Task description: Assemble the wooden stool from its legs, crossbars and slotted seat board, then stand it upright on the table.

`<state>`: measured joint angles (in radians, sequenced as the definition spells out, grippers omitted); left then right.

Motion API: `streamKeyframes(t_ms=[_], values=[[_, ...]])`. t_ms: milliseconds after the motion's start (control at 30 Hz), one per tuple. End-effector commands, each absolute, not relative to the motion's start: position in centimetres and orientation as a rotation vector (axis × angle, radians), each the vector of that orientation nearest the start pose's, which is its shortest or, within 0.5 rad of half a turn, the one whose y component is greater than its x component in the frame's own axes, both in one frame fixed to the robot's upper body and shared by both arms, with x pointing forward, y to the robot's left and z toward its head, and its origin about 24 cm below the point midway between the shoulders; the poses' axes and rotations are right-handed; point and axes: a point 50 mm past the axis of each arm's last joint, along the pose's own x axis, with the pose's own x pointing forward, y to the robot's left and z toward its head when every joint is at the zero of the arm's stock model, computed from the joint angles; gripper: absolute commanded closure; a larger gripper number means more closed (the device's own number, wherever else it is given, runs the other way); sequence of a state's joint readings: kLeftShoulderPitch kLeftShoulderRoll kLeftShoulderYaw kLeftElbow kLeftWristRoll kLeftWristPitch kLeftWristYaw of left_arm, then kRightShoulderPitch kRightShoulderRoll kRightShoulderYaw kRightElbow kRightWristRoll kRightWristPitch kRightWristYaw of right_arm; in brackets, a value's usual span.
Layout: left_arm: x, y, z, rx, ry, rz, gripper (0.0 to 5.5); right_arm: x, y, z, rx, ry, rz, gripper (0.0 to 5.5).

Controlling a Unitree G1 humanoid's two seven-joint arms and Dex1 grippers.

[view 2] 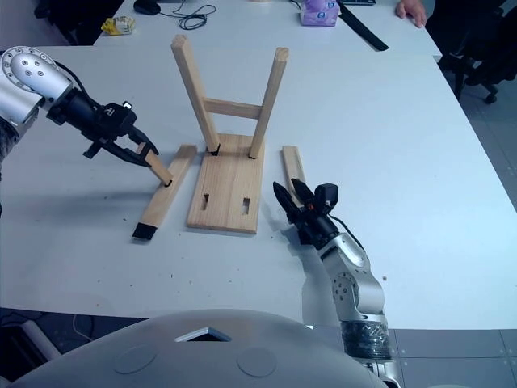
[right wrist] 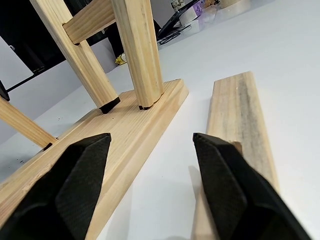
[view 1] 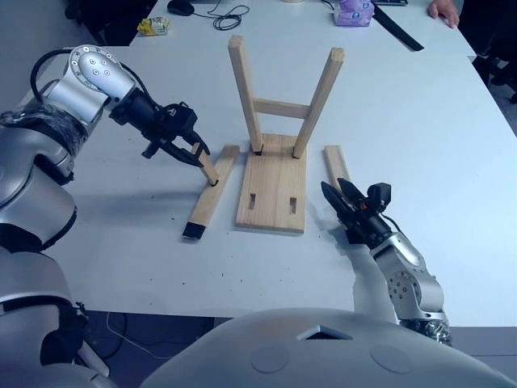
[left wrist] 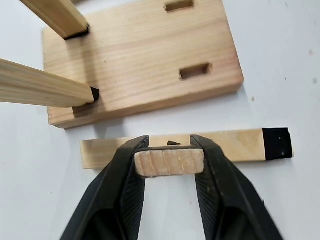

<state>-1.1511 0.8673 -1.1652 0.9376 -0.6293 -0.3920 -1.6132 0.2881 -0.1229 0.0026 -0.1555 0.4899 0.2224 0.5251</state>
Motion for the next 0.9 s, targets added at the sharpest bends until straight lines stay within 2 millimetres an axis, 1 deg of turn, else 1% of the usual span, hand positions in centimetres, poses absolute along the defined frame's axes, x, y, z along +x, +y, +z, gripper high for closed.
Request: streamKeyframes(t_ms=[33,67,133,233,300,367,433,467,533,600,667,700,767,900], values=[[32.8,21.4,13.6,0.749,0.619,-1.738,4.18,17.8,-15.9,0.0,0.448,0.274,0.435,2.47],[32.9,21.7,14.0,0.759,0.608,-1.725,3.80,17.7,-16.0,-0.2,0.451,0.275,0.425,2.47],[33.1,22.4,14.6,0.763,0.593,-1.679,3.49,17.6,-16.0,-0.4,0.457,0.277,0.411,2.47],[33.4,23.9,16.2,0.751,0.505,-1.578,2.96,17.0,-16.0,-0.8,0.469,0.284,0.389,2.47],[33.0,25.2,16.9,0.729,0.451,-1.522,2.94,16.4,-16.0,-1.1,0.484,0.298,0.372,2.47],[32.2,26.5,17.0,0.698,0.421,-1.477,2.94,15.9,-15.9,-1.6,0.492,0.323,0.372,2.47],[31.2,27.2,17.2,0.632,0.385,-1.447,2.94,15.5,-16.1,-1.9,0.490,0.345,0.373,2.47],[30.4,27.2,17.5,0.585,0.361,-1.444,2.94,15.4,-16.3,-2.0,0.488,0.352,0.369,2.47],[28.7,26.5,18.1,0.482,0.309,-1.451,2.94,15.5,-16.8,-2.0,0.476,0.360,0.369,2.47],[27.8,25.6,18.9,0.396,0.245,-1.396,2.94,15.6,-17.4,-1.9,0.465,0.359,0.365,2.47],[27.9,25.1,19.9,0.296,0.115,-1.231,2.94,15.8,-17.9,-1.7,0.458,0.358,0.356,2.47],[28.2,24.8,20.4,0.249,0.036,-1.117,2.94,15.8,-18.2,-1.7,0.453,0.366,0.355,2.47],[28.0,24.4,20.9,0.147,-0.076,-0.934,2.94,15.7,-18.5,-1.9,0.444,0.390,0.371,2.47],[26.6,22.7,19.5,0.064,-0.160,-0.703,2.94,16.5,-19.2,-1.6,0.415,0.424,0.428,2.47]])
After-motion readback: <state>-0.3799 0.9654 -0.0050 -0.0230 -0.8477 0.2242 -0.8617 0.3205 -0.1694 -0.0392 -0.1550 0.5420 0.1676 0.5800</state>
